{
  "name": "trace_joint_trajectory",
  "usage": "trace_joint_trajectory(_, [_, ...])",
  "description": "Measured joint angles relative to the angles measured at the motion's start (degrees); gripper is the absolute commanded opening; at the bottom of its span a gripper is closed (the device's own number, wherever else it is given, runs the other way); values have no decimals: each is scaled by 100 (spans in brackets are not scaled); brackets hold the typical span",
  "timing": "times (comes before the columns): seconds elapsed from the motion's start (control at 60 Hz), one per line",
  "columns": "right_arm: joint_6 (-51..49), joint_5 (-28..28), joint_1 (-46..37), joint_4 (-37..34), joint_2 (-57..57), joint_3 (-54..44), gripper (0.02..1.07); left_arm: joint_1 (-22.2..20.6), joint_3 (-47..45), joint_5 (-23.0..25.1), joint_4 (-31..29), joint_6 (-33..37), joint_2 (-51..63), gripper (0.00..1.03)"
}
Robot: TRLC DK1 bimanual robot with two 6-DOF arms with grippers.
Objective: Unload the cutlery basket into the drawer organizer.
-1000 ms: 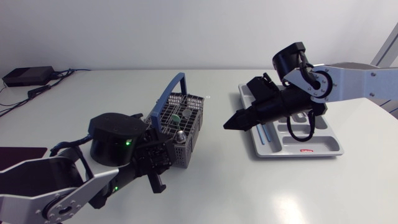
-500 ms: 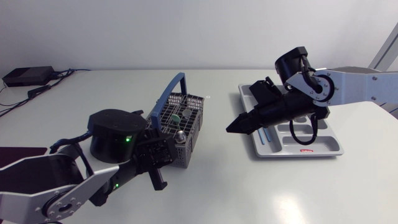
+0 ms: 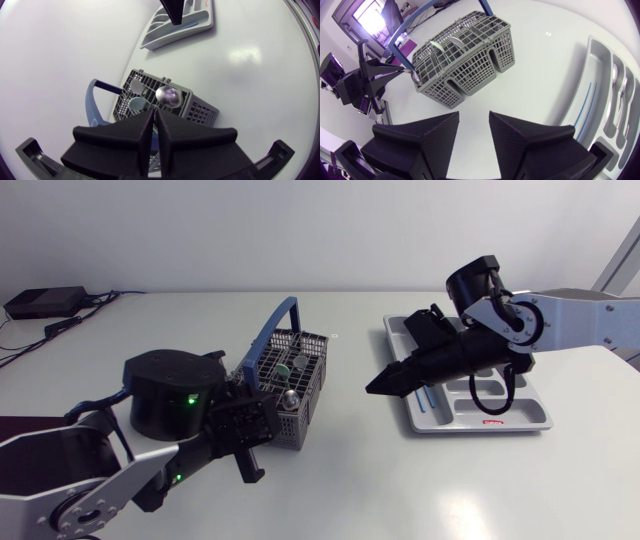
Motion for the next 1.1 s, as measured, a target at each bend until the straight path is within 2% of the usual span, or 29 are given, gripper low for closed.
trace_joint_trajectory(0.333, [-4, -20, -39, 0, -125, -111, 49, -192, 98, -289, -251, 225, -400, 7])
trace_joint_trajectory(0.7, [-4, -68, -39, -2, -310, -188, 49, -544, 98, -728, -188, 645, -752, 7])
trace_joint_trajectory(1.1, [-7, -85, -28, -4, -531, -208, 49, -577, 98, -763, -109, 1117, -1169, 7])
